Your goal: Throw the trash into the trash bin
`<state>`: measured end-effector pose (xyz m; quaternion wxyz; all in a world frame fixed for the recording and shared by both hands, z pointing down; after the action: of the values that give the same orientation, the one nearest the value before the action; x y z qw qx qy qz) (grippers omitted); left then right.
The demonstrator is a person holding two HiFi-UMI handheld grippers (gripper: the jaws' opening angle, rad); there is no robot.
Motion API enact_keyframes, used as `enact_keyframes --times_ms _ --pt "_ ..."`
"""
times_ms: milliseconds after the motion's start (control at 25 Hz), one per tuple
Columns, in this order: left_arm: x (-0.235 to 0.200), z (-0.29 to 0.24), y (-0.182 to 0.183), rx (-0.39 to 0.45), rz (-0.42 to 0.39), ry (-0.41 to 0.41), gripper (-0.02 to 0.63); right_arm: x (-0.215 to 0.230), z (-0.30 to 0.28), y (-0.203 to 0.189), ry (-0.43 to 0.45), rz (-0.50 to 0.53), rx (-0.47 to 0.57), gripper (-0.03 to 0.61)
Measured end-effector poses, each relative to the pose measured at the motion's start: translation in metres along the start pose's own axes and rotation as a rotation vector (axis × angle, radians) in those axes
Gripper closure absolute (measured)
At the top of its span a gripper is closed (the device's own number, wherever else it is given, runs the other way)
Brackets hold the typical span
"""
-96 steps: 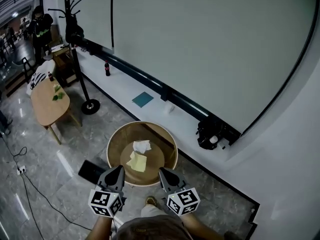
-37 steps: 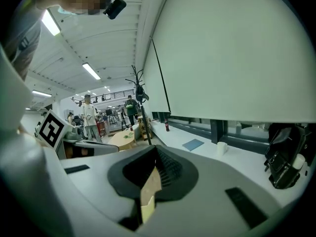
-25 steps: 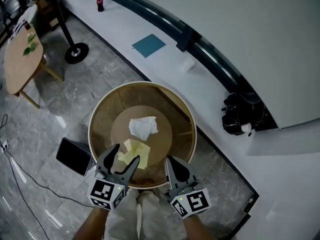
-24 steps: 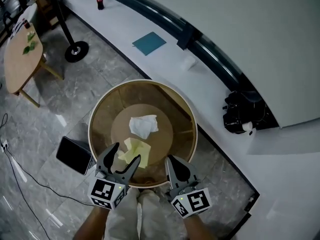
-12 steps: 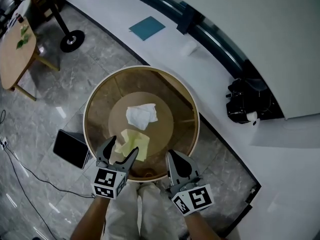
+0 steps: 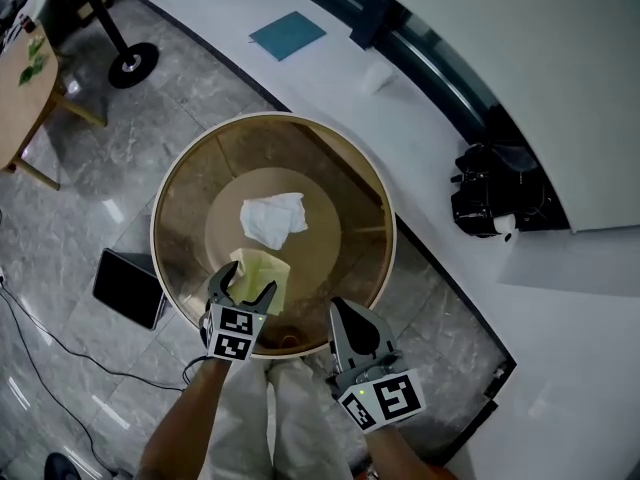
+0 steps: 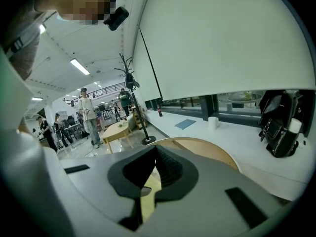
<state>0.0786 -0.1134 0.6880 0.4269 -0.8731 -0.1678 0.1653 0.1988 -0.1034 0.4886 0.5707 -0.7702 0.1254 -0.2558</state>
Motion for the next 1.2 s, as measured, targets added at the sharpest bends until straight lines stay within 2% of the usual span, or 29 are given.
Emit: enact_keyframes --times_ms 120,240,360,520,600,960,1200 --pt "-0.002 -0.008 -0.016 -0.041 0.003 0.013 0.267 0.001 0.001 -0.004 0.001 -0.003 -0.012 0.561" --pt "-0.006 -0.006 -0.014 -0.031 0.016 0.027 0.279 0.002 0.0 -0.006 0.002 -0.006 -0.019 0.561" --pt "-0.01 0.0 -0.007 -0.002 0.029 0.05 0.42 0.003 -0.001 -0.008 0.004 -0.01 -0.023 0.561" --pt "-0.017 0.006 0.0 0.004 0.039 0.078 0.541 -0.001 -0.005 -0.01 0.014 -0.013 -0.026 0.561" --pt "-0.019 0.009 0.002 0.01 0.05 0.084 0.58 -0.004 -0.007 -0.01 0.024 -0.012 -0.029 0.561" --pt "-0.019 0.036 0.024 0.095 0.115 0.066 0.591 -0.016 -0.015 -0.012 0.077 -0.003 -0.052 0.561" --pt "-0.036 0.063 0.042 0.149 0.172 0.086 0.591 -0.04 -0.032 -0.009 0.131 0.023 -0.06 0.561"
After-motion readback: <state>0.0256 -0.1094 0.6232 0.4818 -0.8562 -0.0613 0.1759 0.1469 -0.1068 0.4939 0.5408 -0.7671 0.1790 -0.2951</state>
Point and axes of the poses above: the fingertips, and each gripper's own axes: z backward along the fingers, x to its right, y out of its top, the point moved 1 cm from there along z, backward along the fingers, and after that the axes turned 10 degrees about x, right-handed, at the moved point
